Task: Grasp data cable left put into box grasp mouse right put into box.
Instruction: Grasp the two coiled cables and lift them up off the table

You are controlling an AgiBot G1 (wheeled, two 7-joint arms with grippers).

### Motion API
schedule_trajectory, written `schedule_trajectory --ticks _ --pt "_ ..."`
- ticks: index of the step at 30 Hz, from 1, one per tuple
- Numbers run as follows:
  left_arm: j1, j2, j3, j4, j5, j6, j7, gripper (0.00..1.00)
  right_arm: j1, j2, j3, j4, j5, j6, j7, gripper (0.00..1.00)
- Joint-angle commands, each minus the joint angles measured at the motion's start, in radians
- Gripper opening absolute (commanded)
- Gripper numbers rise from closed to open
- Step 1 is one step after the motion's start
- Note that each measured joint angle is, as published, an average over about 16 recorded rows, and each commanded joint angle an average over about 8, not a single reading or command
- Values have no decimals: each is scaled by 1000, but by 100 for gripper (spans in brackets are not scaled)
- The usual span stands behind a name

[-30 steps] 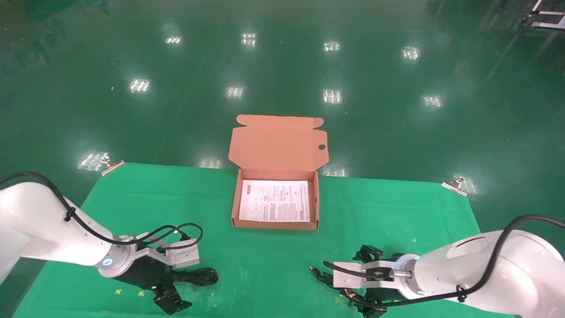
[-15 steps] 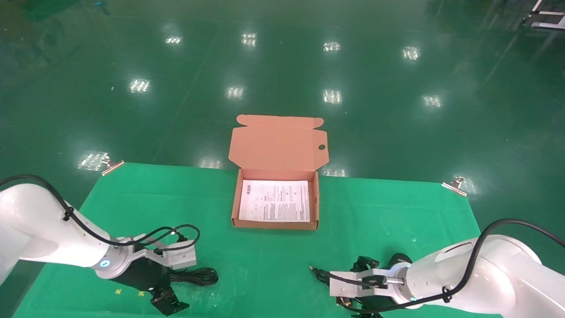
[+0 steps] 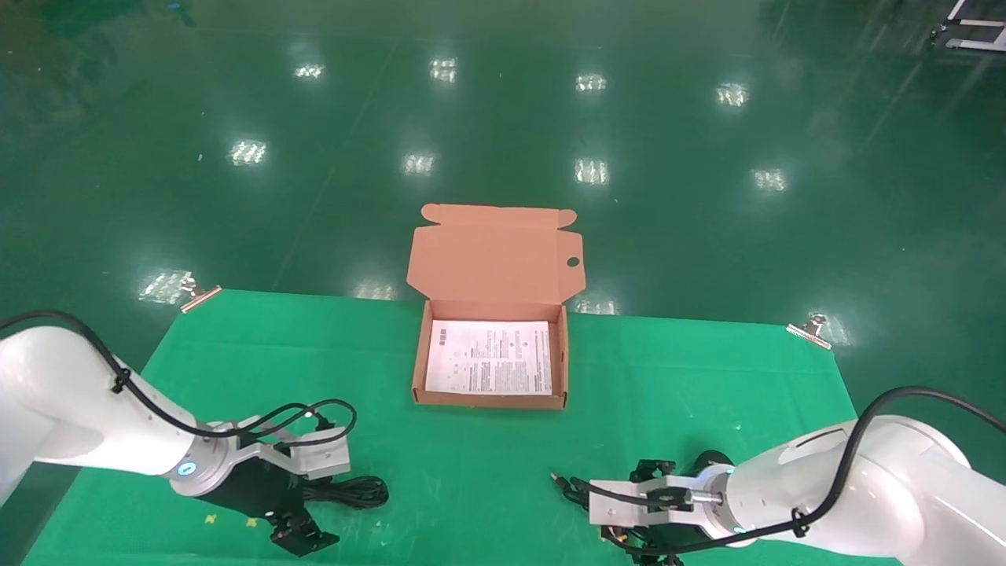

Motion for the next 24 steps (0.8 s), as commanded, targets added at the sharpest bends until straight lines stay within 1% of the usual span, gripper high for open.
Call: schedule_trajectory --ticks 1,24 --pt "1 -1 0 -2 0 1 -1 0 1 1 0 1 -1 0 0 0" --pt "2 -3 0 -8 0 2 -2 0 3 4 1 5 -2 -1 2 0"
